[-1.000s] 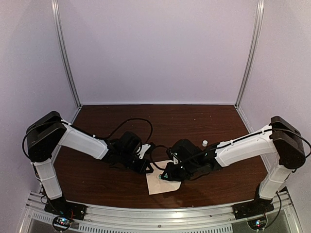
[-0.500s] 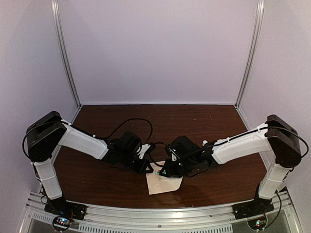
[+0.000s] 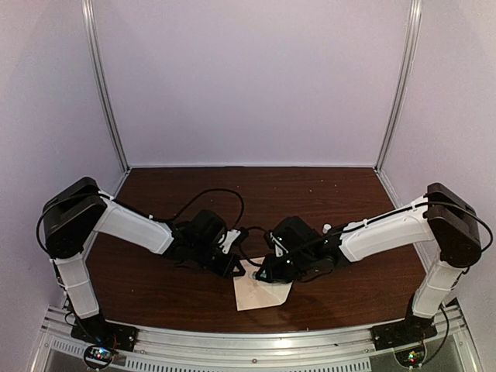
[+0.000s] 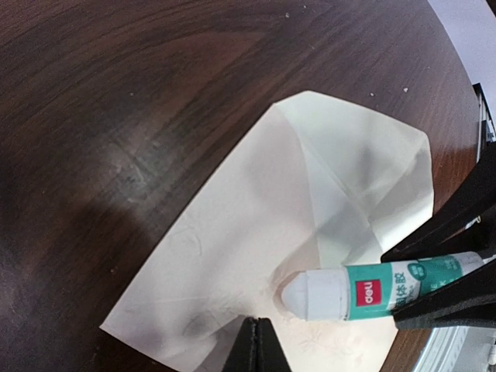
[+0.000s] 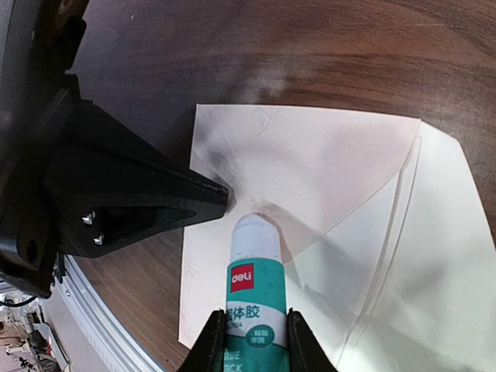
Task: Place the letter into the envelope and seal it
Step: Apply the solid glue to the envelope.
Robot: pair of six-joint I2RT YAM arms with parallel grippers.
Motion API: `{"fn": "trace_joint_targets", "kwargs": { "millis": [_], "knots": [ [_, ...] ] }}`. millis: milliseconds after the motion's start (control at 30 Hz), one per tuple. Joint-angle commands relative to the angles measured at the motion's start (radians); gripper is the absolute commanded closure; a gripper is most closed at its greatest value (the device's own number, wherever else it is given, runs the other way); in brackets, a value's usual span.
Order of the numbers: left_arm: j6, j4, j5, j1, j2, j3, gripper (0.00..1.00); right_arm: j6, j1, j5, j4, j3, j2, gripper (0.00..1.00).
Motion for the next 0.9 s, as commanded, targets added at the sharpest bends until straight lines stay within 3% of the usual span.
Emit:
{"fn": "trace_joint_targets", "kwargs": {
  "millis": [0,867],
  "knots": [
    [-0.004,-0.018,-0.022,-0.003,0.037,0.011,1.00,-0.009,0.012,-0.017,-0.083,-0.042,-0.025,1.00],
    [-0.009,-0.026,-0.030,-0.003,0.051,0.022,1.00,-0.081,0.051,-0.068,-0.155,-0.056,-0.039,1.00]
  ]
}}
